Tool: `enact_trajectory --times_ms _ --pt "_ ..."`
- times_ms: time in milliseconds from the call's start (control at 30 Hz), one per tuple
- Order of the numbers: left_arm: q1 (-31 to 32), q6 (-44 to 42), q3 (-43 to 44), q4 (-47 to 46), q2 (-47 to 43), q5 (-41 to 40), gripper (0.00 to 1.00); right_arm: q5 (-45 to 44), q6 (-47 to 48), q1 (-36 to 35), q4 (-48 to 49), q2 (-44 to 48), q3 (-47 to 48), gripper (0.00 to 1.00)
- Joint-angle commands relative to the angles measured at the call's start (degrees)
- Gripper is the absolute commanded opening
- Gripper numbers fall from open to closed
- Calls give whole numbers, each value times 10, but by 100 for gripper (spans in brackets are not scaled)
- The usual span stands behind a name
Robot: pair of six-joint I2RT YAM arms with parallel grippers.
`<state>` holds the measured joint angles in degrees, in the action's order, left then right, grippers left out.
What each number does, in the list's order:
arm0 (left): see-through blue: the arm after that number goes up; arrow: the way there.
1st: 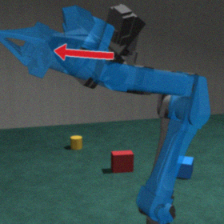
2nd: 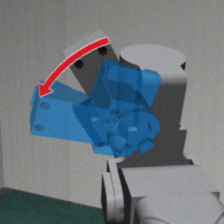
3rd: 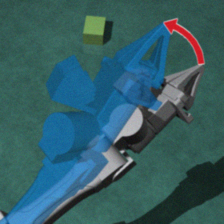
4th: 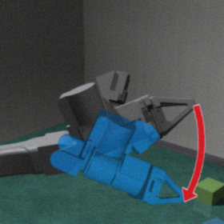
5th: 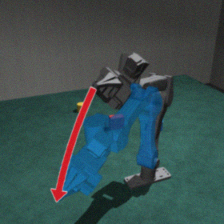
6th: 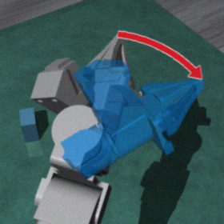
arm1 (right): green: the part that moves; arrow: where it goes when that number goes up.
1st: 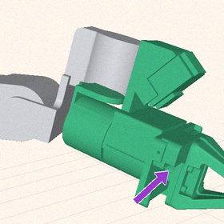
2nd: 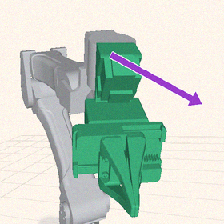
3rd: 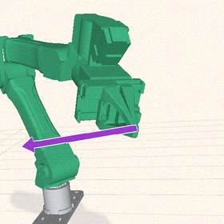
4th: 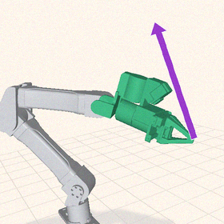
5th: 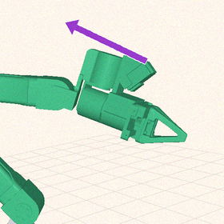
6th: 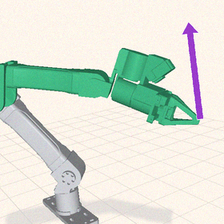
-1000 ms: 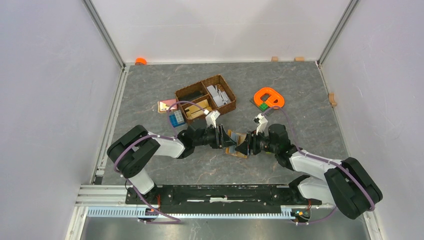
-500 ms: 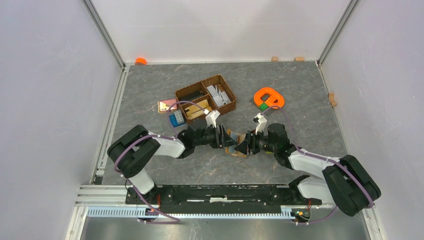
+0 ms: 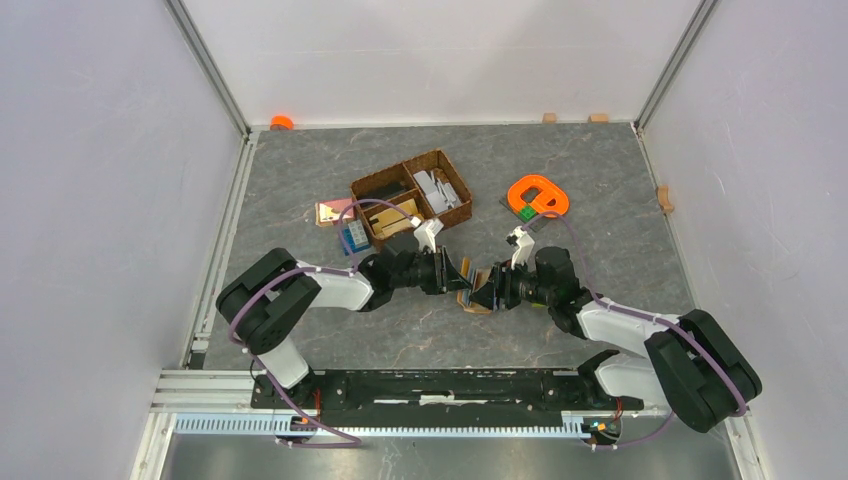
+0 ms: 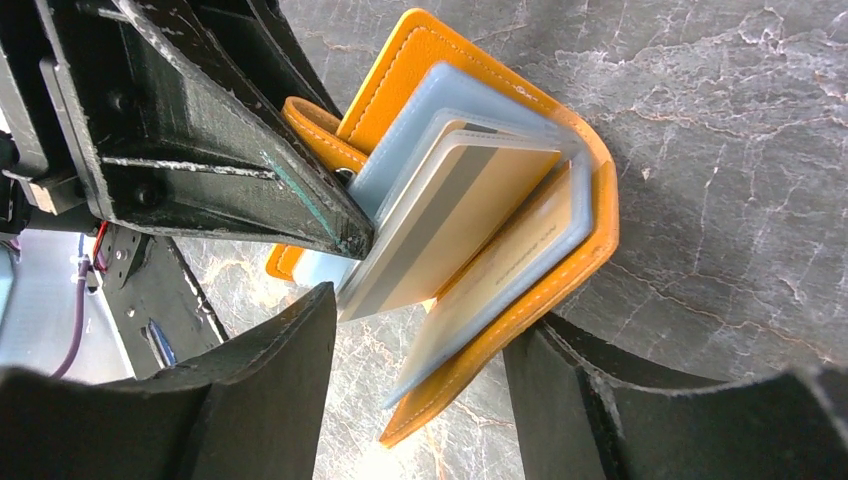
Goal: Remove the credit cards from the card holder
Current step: Remove the credit card from the card holder.
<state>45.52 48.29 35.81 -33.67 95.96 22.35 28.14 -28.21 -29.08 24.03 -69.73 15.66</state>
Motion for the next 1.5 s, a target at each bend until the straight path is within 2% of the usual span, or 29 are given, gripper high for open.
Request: enact_trajectory --times_ms 0,167,400,500,600,733,800,967,1033,1100,1167,1233,1300,1367,1467 --pt "5 -27 12 32 1 -18 31 -10 8 2 -2 7 14 66" --pt "5 -32 17 44 3 -24 25 -14 9 2 -7 6 16 67" --pt "4 -38 20 58 3 -33 21 -48 20 5 -43 17 24 59" --pt "3 -37 22 61 7 -32 21 -69 21 12 -55 37 21 53" --pt "-4 -27 20 52 13 -25 20 -83 21 22 -57 58 12 42" --pt "-12 -16 12 38 14 -15 20 -102 22 31 -68 69 7 36" --pt "-13 -16 10 36 12 -15 20 -97 18 38 -62 67 4 36" --pt "-15 -14 8 36 10 -15 20 -57 7 53 -42 39 1 46" --pt "-17 -11 7 31 12 -12 20 -42 3 56 -33 26 0 42" --pt "-21 -3 3 19 13 -6 20 -31 -1 60 -25 20 -1 27" --pt "-26 10 -9 -6 11 2 30 -29 -3 64 -21 24 -5 15" --pt "-32 27 -25 -45 10 13 46 -30 -7 67 -16 34 -10 5" --pt "-35 45 -38 -89 13 26 60 -30 -13 71 -7 50 -19 0" --pt "-35 56 -41 -121 24 42 66 -24 -21 76 4 63 -27 0" --pt "-35 64 -37 -137 42 56 67 1 -39 83 36 72 -42 0"
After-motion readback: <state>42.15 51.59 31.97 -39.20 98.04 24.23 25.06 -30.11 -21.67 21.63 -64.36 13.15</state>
